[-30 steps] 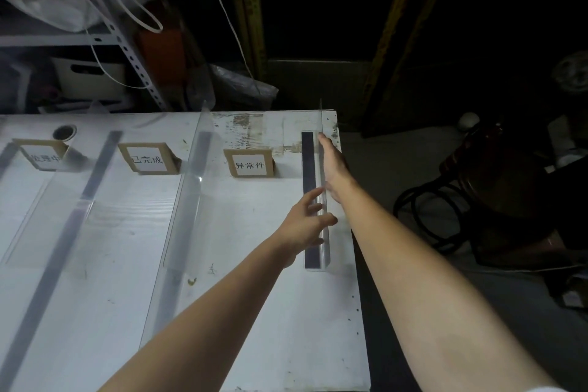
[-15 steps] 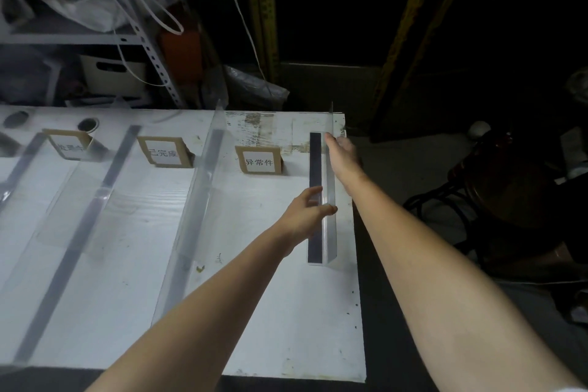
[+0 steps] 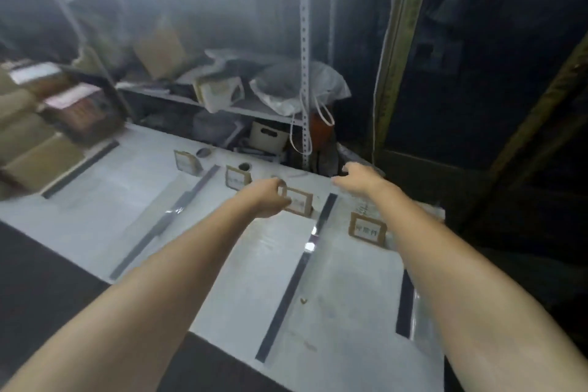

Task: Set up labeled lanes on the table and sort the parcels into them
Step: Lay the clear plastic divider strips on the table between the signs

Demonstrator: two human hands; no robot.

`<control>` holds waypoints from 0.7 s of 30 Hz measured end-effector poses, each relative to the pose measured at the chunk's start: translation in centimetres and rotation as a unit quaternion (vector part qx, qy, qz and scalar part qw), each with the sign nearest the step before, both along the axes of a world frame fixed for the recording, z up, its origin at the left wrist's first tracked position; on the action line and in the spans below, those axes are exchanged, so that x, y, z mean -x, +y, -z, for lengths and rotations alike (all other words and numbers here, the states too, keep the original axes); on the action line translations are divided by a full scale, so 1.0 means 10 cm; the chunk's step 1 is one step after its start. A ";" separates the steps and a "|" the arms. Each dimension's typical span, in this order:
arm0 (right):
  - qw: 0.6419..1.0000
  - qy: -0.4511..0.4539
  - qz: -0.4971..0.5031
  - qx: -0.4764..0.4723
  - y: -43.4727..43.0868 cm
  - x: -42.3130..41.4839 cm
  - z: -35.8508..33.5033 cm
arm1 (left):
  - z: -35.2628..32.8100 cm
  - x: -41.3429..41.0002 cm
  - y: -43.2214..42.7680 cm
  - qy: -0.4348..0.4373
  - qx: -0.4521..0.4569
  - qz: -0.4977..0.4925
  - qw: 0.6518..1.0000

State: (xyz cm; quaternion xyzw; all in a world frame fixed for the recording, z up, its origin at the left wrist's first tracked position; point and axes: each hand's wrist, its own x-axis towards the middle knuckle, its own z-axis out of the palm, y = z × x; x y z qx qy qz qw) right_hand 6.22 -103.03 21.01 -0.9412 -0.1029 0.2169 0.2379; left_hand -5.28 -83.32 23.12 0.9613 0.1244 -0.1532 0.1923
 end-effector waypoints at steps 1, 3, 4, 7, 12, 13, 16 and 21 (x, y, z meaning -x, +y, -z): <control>1.000 0.000 -0.025 0.000 0.25 0.05 -0.08 | -0.09 0.09 0.26 -0.005 -0.010 -0.015 1.000; 0.997 -0.008 -0.073 0.010 0.79 0.16 -0.18 | -0.24 0.30 0.79 -0.009 -0.027 -0.043 0.999; 0.996 -0.008 -0.088 0.017 0.95 0.19 -0.20 | -0.28 0.36 0.96 -0.011 -0.030 -0.055 0.998; 0.988 -0.006 -0.149 0.040 1.82 0.45 -0.20 | -0.34 0.77 1.81 -0.002 -0.046 -0.120 0.992; 0.977 -0.004 -0.202 0.062 3.21 0.94 -0.19 | -0.25 1.48 3.27 -0.001 -0.045 -0.190 0.981; 0.977 -0.004 -0.203 0.061 3.43 1.02 -0.18 | -0.23 1.59 3.50 0.002 -0.040 -0.199 0.979; 0.973 -0.013 -0.222 0.068 4.24 1.29 -0.17 | -0.13 1.91 4.31 -0.002 -0.034 -0.225 0.974; 0.964 -0.005 -0.258 0.068 5.37 1.63 -0.04 | 0.06 2.33 5.32 0.007 -0.023 -0.275 0.961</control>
